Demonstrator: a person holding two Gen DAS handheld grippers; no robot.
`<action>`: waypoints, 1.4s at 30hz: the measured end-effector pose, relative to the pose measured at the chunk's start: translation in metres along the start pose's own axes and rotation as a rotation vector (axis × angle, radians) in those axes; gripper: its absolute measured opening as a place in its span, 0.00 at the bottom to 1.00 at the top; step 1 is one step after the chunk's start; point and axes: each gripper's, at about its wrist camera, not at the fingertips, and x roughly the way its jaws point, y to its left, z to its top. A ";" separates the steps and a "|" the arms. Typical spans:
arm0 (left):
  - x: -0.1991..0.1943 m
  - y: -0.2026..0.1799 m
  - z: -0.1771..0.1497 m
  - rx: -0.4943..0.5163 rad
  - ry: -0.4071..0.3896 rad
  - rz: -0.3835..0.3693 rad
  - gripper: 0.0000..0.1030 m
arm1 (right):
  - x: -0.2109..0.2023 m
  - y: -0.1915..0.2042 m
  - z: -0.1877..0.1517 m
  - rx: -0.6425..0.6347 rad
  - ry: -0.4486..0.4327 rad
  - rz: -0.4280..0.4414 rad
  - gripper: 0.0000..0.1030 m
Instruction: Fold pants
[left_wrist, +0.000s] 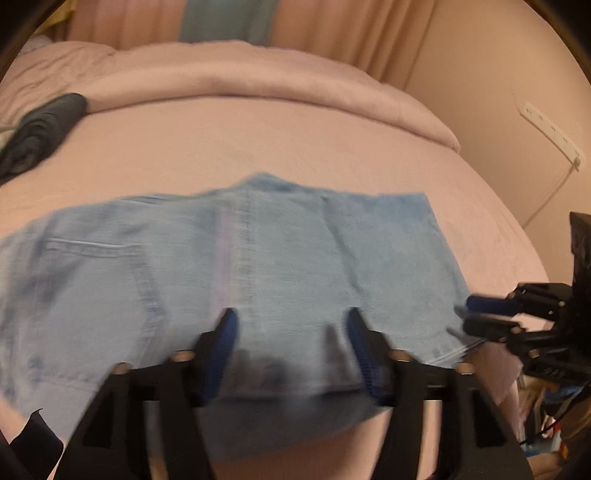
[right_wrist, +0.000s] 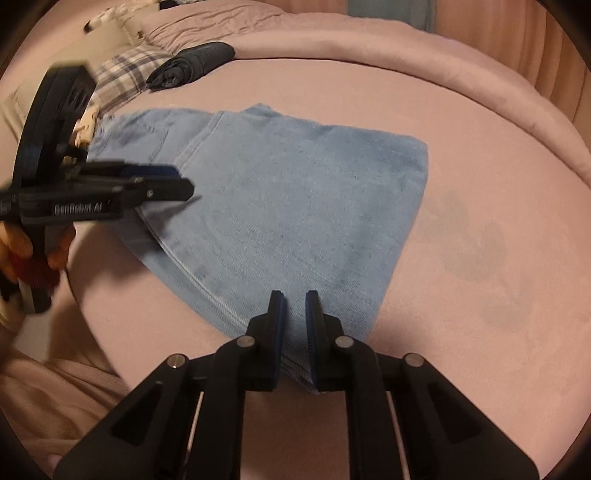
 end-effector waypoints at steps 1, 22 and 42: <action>-0.009 0.005 -0.001 -0.014 -0.021 0.002 0.71 | -0.007 0.002 0.004 0.009 -0.031 0.016 0.27; -0.076 0.193 -0.076 -0.794 -0.246 -0.085 0.71 | 0.036 0.085 0.084 -0.044 -0.088 0.214 0.38; -0.057 0.185 -0.040 -0.726 -0.260 -0.053 0.19 | 0.047 0.076 0.080 0.003 -0.037 0.159 0.38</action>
